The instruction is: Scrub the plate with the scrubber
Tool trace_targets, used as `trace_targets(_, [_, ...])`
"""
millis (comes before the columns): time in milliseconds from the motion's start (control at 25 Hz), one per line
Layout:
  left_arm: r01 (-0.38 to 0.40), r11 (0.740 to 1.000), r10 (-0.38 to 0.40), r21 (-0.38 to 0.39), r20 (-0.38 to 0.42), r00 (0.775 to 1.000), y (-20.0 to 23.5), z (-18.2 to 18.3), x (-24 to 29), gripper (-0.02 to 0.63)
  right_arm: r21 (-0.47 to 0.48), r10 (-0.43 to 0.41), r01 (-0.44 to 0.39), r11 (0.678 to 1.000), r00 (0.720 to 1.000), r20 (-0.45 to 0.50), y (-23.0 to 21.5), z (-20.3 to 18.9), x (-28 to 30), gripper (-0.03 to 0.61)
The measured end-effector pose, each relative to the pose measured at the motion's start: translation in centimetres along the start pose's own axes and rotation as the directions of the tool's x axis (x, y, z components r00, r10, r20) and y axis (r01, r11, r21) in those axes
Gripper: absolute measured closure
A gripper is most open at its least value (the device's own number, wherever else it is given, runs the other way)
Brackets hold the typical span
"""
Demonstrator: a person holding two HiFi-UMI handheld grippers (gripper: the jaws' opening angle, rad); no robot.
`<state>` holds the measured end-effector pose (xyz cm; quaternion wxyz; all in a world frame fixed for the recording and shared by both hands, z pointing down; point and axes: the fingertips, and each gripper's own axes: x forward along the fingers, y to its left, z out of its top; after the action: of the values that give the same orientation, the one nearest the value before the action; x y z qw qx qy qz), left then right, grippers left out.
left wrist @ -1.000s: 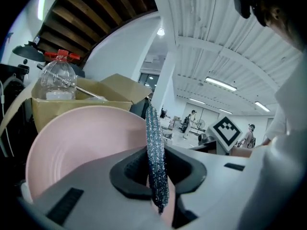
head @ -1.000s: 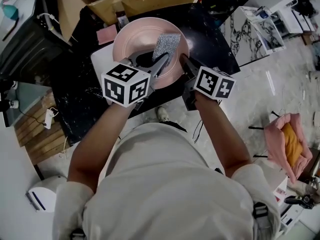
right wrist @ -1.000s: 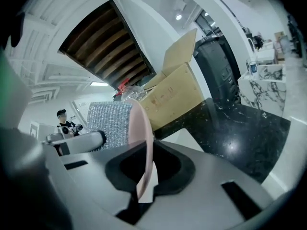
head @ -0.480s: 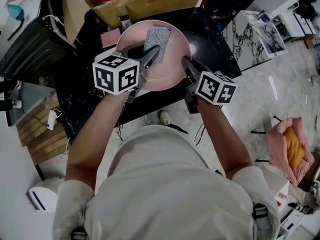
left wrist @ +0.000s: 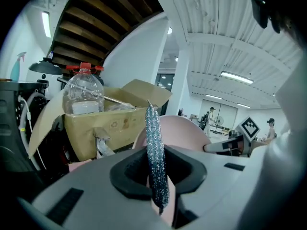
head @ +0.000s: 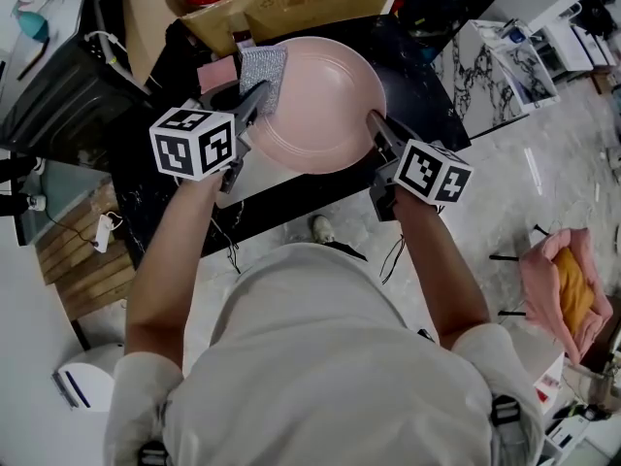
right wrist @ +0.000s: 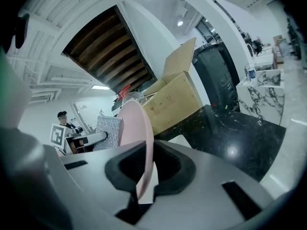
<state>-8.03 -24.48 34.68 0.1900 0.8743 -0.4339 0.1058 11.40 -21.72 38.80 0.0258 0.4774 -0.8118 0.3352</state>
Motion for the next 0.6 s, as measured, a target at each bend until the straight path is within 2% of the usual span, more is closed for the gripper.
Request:
trace_targets(120, [-0.027,1.0,0.027,0.014,-0.008,1.0,0.6,-0.2,-0.2,0.549,0.015,-0.01,0.01,1.0,1.0,0.01,-0.6,0.4,-0.3,0.552])
trace_targets(240, [-0.014,1.0,0.014,0.019,0.0,1.0,0.0,0.0,-0.1,0.551,0.036,-0.006,0.005,0.999,1.0,0.014,-0.8,0.5,-0.1,0.552])
trace_targets(400, [0.064,0.998,-0.064,0.023,0.018,0.998,-3.3,0.6,0.4,0.551,0.078,0.0,0.0,0.997,1.0,0.008,-1.1,0.1,0.3,0.554])
trace_targets(600, [0.168,0.986,-0.168,-0.003,0.011,0.986,-7.6,0.1,1.9,0.551,0.08,0.015,-0.015,0.997,1.0,0.0,-0.1,-0.3,1.0,0.555])
